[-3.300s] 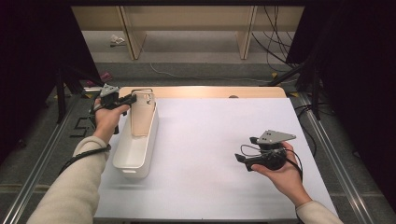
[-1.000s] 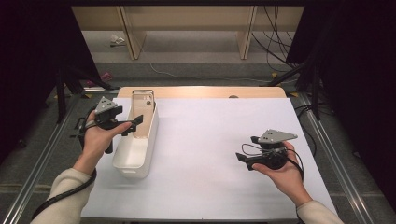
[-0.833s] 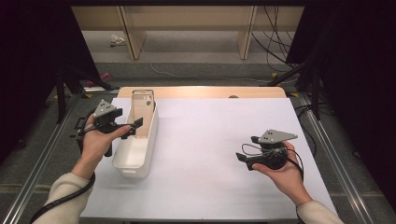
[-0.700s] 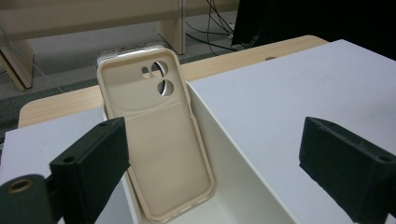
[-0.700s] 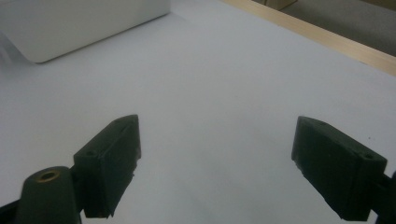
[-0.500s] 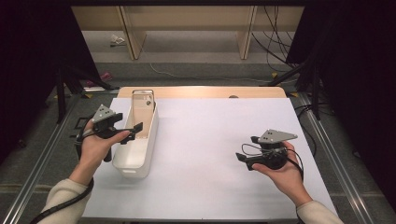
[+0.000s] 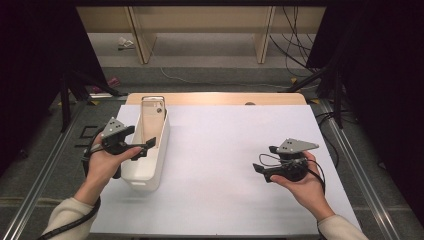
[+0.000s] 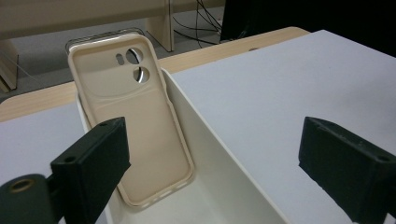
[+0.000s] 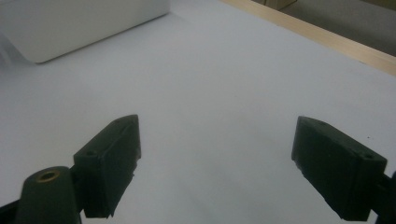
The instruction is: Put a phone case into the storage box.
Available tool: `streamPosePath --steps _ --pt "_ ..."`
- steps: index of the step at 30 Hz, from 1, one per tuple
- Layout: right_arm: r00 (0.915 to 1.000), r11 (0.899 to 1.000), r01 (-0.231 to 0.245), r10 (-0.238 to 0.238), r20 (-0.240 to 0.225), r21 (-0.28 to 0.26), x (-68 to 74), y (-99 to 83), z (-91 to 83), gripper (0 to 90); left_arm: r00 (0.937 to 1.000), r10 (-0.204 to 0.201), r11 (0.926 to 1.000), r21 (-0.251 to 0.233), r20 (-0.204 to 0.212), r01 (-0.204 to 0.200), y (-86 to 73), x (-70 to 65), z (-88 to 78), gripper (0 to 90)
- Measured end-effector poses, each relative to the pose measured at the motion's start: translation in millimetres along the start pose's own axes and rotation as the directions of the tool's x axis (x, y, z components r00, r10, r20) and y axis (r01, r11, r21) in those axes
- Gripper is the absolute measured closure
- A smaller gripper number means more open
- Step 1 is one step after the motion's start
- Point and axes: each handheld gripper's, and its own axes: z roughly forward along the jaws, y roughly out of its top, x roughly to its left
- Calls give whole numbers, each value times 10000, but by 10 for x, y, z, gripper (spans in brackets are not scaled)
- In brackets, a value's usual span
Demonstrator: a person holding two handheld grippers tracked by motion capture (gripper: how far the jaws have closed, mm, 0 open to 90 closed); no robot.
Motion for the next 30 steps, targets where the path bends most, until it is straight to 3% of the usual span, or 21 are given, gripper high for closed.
streamPosePath --steps 15,30 --pt "10000 10000 -1 1 1 -37 0 -3 -9 165 9965 655 9977 -194 521 -645 -148 -165 -78 80" --pt "10000 10000 -7 7 -36 -30 5 -7 -12 165 9900 1194 9927 -231 749 -1180 -241 -290 -172 84"
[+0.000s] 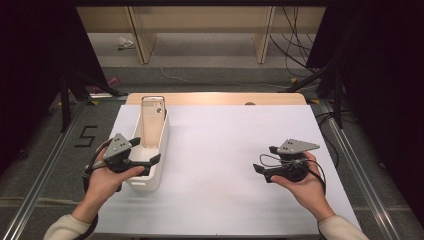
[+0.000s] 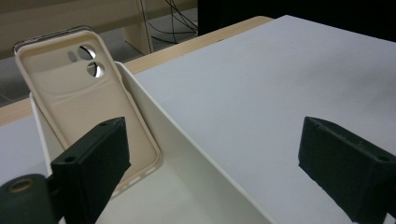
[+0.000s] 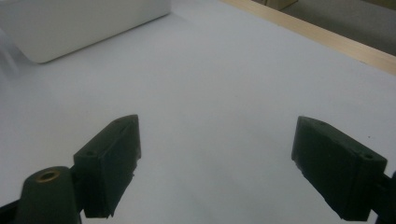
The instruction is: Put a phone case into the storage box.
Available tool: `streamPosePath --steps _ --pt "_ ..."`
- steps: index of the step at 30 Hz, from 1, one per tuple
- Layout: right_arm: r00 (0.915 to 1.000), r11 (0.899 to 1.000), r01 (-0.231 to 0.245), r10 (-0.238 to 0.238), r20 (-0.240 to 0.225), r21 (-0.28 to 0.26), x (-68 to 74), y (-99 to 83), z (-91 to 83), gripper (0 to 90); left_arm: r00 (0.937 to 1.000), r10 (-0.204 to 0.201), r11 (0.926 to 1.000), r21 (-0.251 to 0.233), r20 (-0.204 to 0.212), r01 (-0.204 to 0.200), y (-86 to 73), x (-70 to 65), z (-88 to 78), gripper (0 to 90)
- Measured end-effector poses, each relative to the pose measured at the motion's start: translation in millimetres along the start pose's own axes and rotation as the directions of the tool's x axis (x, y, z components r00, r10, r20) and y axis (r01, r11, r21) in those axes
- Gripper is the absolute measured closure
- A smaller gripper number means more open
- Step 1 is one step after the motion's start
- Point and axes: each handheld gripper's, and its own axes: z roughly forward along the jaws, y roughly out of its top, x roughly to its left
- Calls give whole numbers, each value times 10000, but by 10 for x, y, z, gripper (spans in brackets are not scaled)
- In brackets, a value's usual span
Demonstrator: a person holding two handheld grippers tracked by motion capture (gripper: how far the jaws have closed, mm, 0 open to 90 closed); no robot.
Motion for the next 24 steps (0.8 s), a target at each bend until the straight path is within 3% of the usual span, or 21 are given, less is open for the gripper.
streamPosePath --steps 6,24 --pt "10000 10000 9 -8 -38 31 4 -3 7 165 9996 291 9995 90 28 -291 -27 -68 -19 85" --pt "10000 10000 7 -7 -42 -3 2 -2 0 165 9997 119 9999 71 231 -120 -52 -100 -45 87"
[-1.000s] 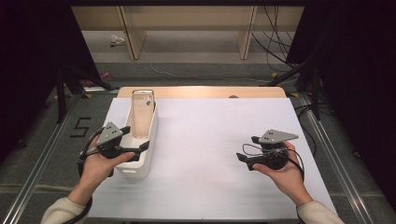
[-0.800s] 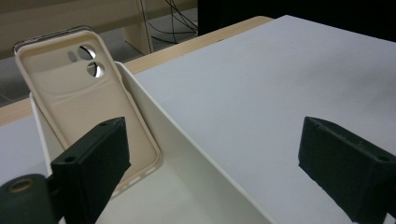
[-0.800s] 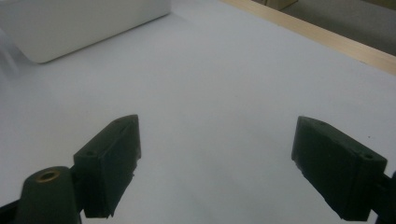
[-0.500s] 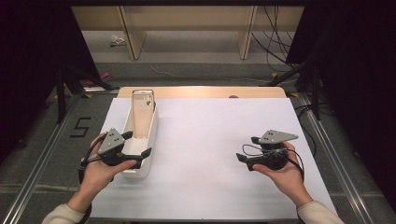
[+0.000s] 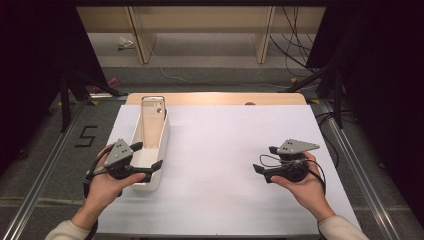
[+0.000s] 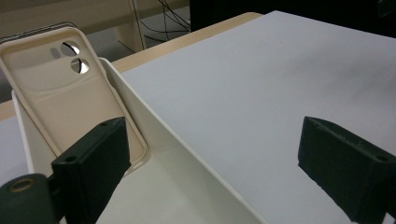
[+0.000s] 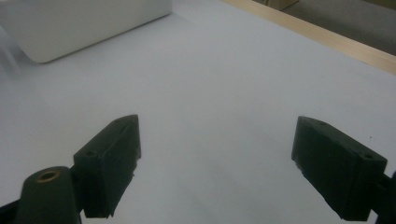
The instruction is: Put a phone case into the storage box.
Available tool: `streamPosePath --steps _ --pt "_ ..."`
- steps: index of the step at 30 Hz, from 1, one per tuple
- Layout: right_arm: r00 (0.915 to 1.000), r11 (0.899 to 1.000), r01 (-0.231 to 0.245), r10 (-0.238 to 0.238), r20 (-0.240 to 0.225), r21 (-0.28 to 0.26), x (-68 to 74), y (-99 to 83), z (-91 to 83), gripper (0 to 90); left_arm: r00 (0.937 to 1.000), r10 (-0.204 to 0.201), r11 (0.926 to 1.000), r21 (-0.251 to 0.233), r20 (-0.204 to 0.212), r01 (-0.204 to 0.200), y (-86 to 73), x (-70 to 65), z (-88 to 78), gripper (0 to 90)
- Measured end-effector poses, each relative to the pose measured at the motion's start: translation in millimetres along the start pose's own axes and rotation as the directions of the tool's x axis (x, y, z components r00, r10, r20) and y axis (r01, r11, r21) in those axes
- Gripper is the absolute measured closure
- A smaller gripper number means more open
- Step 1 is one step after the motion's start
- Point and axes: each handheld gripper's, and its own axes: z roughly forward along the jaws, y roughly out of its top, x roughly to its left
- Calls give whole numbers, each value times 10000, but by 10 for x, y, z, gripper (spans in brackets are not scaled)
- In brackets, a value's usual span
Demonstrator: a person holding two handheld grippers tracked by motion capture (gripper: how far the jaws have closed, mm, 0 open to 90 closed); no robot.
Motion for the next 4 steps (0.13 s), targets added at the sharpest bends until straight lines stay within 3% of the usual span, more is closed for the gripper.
streamPosePath --steps 4 --pt "10000 10000 8 -8 10 -13 -1 0 -2 165 10000 35 10000 9 -39 -35 2 2 -4 87"
